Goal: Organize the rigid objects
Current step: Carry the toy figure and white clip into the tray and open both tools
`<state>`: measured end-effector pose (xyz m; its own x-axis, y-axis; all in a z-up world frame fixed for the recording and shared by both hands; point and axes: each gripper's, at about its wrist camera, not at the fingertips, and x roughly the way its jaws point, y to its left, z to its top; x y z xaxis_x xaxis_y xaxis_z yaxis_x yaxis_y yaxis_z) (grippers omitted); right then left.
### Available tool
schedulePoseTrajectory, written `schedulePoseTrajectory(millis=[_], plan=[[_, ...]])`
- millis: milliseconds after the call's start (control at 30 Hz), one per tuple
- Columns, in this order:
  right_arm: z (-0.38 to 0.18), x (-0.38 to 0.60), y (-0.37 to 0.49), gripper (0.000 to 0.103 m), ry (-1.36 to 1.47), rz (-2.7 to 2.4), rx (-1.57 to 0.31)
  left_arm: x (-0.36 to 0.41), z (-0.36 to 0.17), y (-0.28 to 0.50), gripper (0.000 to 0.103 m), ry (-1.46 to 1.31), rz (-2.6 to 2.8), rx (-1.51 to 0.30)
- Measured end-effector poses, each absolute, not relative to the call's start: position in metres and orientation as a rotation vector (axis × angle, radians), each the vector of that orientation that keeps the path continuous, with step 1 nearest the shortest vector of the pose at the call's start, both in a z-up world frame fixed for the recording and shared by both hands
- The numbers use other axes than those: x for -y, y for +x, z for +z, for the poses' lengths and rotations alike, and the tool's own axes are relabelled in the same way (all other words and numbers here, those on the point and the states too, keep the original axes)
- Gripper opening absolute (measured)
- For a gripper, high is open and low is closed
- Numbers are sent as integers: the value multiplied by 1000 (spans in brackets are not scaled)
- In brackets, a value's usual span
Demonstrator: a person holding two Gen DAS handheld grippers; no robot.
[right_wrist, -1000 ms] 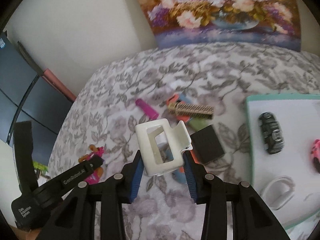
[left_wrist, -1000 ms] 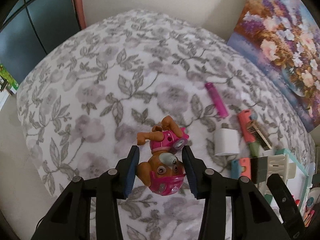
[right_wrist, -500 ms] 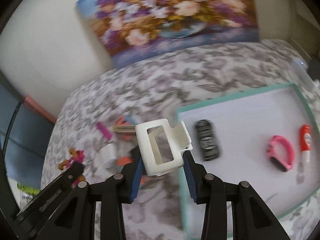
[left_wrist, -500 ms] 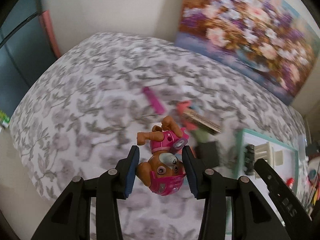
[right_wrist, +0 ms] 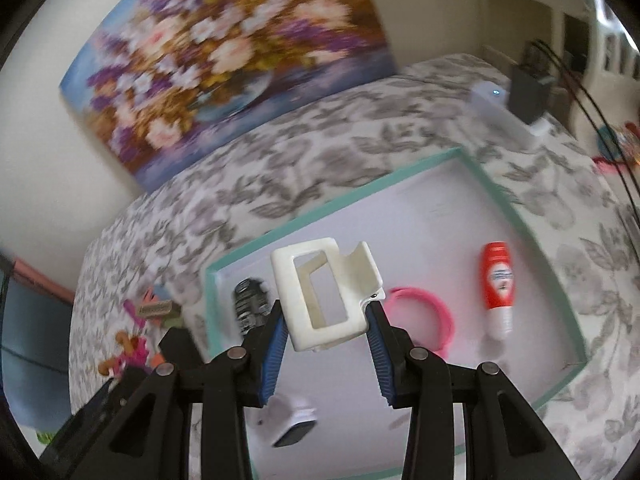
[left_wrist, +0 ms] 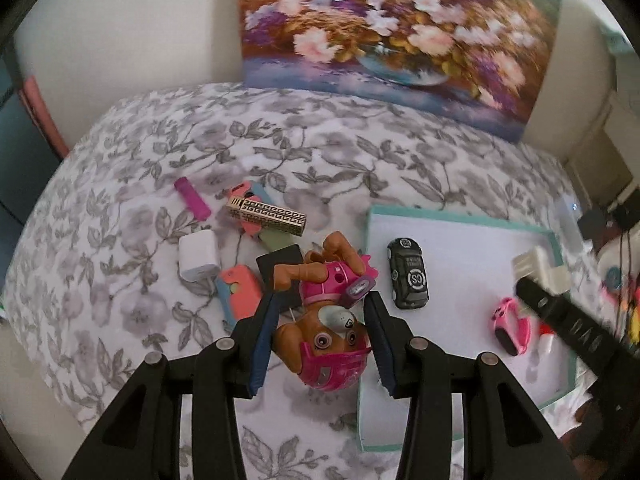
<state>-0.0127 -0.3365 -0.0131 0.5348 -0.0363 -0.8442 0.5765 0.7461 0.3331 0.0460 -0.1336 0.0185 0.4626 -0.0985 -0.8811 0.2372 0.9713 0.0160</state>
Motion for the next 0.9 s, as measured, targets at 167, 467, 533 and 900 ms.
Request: schedulePoseTrajectory(millis=[167, 467, 533, 900], plan=[[-17, 364, -23, 42, 677, -470, -945, 159, 25, 45, 46, 186, -242, -1071], [-25, 394, -38, 42, 667, -575, -964, 219, 12, 35, 46, 236, -358, -1061], [-27, 398, -40, 42, 668, -581, -972, 225, 4, 33, 46, 249, -369, -1061], [-35, 404, -45, 42, 686, -603, -995, 238, -17, 31, 46, 272, -381, -1093]])
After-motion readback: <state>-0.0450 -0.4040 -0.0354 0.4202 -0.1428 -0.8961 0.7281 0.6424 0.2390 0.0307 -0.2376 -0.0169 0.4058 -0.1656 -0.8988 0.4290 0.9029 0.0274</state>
